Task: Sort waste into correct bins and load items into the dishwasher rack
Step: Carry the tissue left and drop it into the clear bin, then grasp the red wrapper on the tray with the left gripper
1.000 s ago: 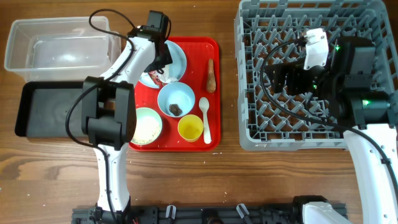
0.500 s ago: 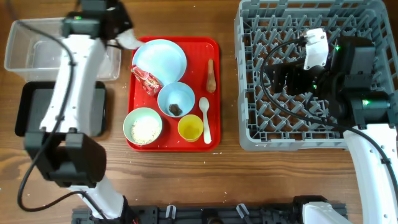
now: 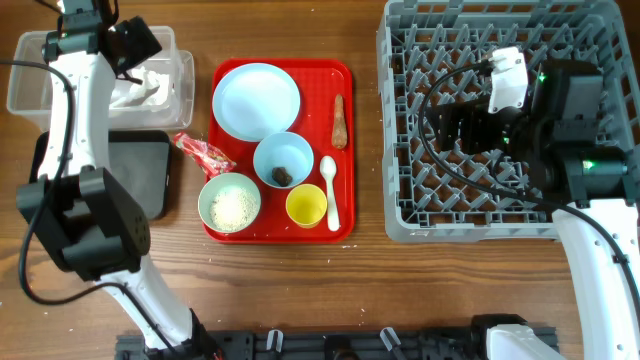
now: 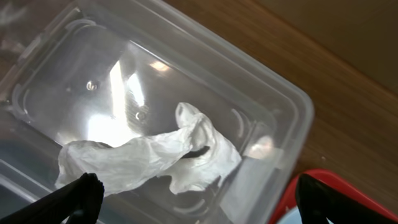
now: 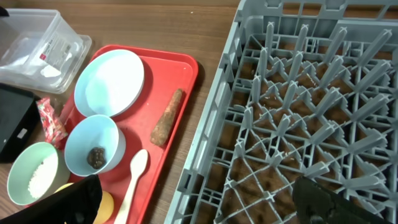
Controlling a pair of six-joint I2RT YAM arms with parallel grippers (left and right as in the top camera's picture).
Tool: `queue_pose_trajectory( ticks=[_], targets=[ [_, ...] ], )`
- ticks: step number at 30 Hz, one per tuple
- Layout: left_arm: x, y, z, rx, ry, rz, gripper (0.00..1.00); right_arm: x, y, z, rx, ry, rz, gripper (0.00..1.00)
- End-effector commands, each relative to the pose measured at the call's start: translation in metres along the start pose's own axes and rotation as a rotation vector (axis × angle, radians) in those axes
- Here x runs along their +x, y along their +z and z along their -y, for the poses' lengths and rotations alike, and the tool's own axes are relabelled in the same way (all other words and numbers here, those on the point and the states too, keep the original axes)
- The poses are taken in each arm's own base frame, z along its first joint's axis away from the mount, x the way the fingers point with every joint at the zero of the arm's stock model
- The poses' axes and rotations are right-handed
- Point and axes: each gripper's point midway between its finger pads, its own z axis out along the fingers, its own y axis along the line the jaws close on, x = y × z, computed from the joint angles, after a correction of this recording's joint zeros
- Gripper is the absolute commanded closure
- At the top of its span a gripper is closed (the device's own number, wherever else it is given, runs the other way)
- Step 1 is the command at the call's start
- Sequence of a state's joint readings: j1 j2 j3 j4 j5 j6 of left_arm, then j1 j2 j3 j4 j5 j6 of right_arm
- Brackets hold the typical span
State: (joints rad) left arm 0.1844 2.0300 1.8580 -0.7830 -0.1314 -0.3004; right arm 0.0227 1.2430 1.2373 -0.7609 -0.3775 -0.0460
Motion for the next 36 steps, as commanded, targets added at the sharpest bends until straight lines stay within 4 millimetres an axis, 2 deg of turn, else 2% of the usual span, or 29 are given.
queue_pose_trajectory(
  ticks=[1, 2, 3, 5, 10, 11, 14, 16, 19, 21, 24, 28, 31, 36],
  targets=[
    [0.009, -0.085, 0.060, 0.222, 0.067, 0.000, 0.00, -0.007, -0.001, -0.003, -0.017, 0.023, 0.012, 0.00],
    [0.040, -0.092, 0.070, 0.206, 0.095, -0.092, 0.00, -0.007, -0.001, -0.003, -0.017, 0.024, 0.009, 0.00],
    [0.066, -0.088, 0.074, 0.159, 0.061, -0.171, 0.00, -0.006, -0.001, -0.003, -0.017, 0.025, 0.008, 0.00],
    [0.106, -0.078, 0.077, 0.079, 0.031, -0.281, 0.00, -0.006, -0.001, -0.003, -0.017, 0.024, 0.008, 0.00],
    [0.168, -0.064, 0.075, -0.018, 0.035, -0.404, 0.01, -0.007, -0.001, -0.003, -0.017, 0.023, 0.010, 0.00],
    [0.175, -0.064, 0.076, -0.020, 0.047, -0.415, 0.01, -0.007, -0.001, -0.003, -0.017, 0.023, 0.010, 0.00],
    [0.183, -0.067, 0.078, -0.035, 0.047, -0.428, 0.04, -0.007, -0.001, -0.003, -0.017, 0.023, 0.010, 0.00],
    [0.186, -0.069, 0.058, -0.141, -0.047, -0.437, 0.07, -0.007, -0.001, -0.003, -0.017, 0.024, 0.010, 0.00],
    [0.188, -0.075, 0.027, -0.303, -0.164, -0.425, 0.21, -0.007, -0.001, -0.003, -0.017, 0.025, 0.012, 0.01],
    [0.194, -0.071, 0.015, -0.360, -0.242, -0.425, 0.29, -0.007, -0.001, -0.003, -0.017, 0.025, 0.012, 0.00],
    [0.207, -0.062, 0.007, -0.391, -0.251, -0.434, 0.36, -0.007, -0.001, -0.003, -0.017, 0.025, 0.012, 0.00],
    [0.217, -0.043, -0.001, -0.416, -0.307, -0.392, 0.38, -0.006, -0.001, -0.003, -0.017, 0.028, 0.007, 0.00],
    [0.213, -0.030, -0.008, -0.416, -0.317, -0.347, 0.27, -0.001, 0.000, -0.003, -0.018, 0.034, -0.009, 0.00],
    [0.209, -0.003, -0.027, -0.393, -0.398, -0.313, 0.29, -0.002, 0.000, -0.003, -0.018, 0.033, -0.007, 0.00]
  ],
)
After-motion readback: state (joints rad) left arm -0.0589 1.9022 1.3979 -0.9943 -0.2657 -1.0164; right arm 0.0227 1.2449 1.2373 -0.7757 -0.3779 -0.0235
